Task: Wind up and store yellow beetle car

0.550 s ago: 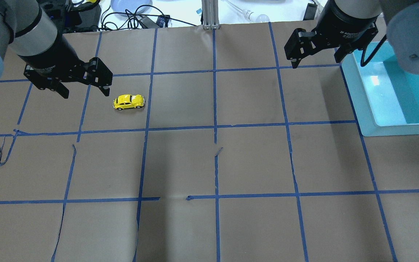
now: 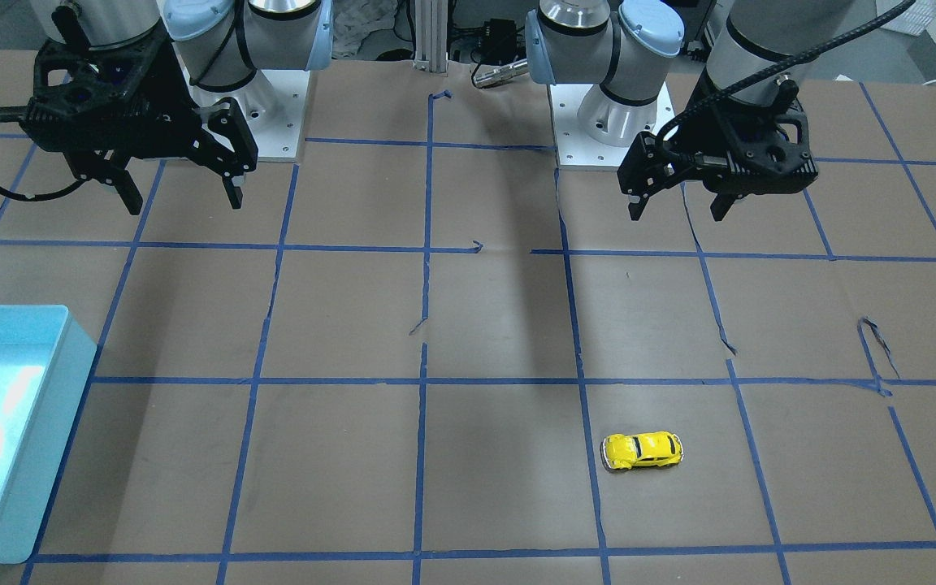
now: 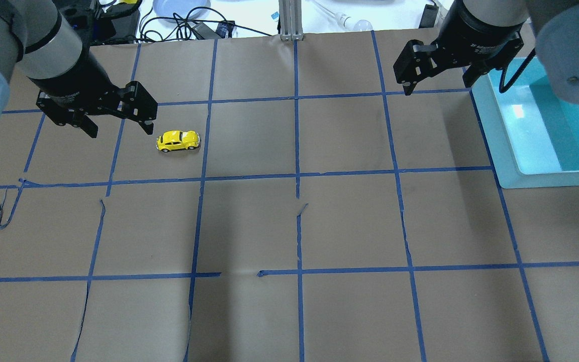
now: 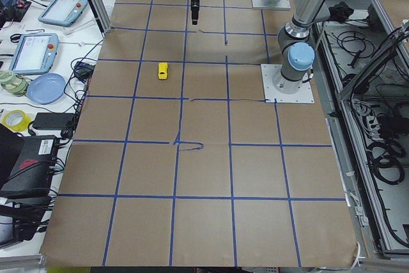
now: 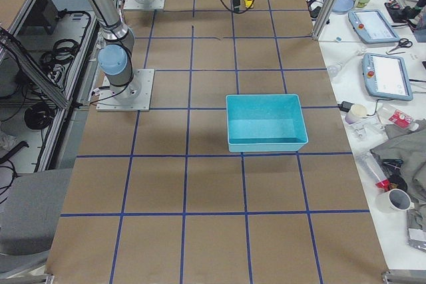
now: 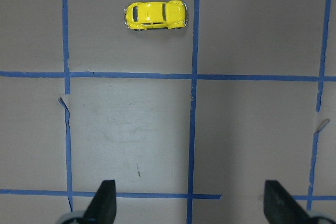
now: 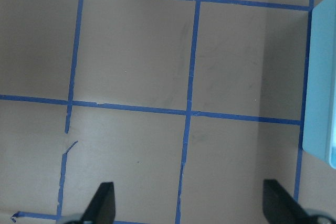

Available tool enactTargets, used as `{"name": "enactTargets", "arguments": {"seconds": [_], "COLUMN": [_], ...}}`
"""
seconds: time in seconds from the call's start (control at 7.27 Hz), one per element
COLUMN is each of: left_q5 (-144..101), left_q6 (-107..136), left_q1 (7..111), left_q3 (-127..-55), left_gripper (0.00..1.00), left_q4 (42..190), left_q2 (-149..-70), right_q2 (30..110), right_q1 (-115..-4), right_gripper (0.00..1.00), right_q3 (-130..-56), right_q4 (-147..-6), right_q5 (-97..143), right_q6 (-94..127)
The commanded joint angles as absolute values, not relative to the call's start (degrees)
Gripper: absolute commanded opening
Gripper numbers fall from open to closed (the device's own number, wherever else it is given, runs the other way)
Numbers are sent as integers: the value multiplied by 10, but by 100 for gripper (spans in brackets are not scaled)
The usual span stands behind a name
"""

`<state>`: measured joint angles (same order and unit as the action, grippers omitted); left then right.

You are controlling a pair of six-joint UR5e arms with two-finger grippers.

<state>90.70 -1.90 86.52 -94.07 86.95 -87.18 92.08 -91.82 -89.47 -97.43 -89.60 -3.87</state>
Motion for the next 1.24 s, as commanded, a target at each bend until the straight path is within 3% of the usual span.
{"name": "enactTargets", "arguments": {"seconds": [0.0,1.1], "left_q5": [906,911], "left_q6": [-18,-19], "left_q1": [862,857], "left_q3": [-947,-947], "left_gripper": [100,100], "left_q4": [866,879], "left_q2": [-877,-874], "right_q2": [921,921], "right_q1": [-918,-918], "right_gripper": [100,100], "right_q3": [-895,-896], "right_q4": [-975,-975], "right_q5": [-897,-897], "right_q6": [-39,-39]}}
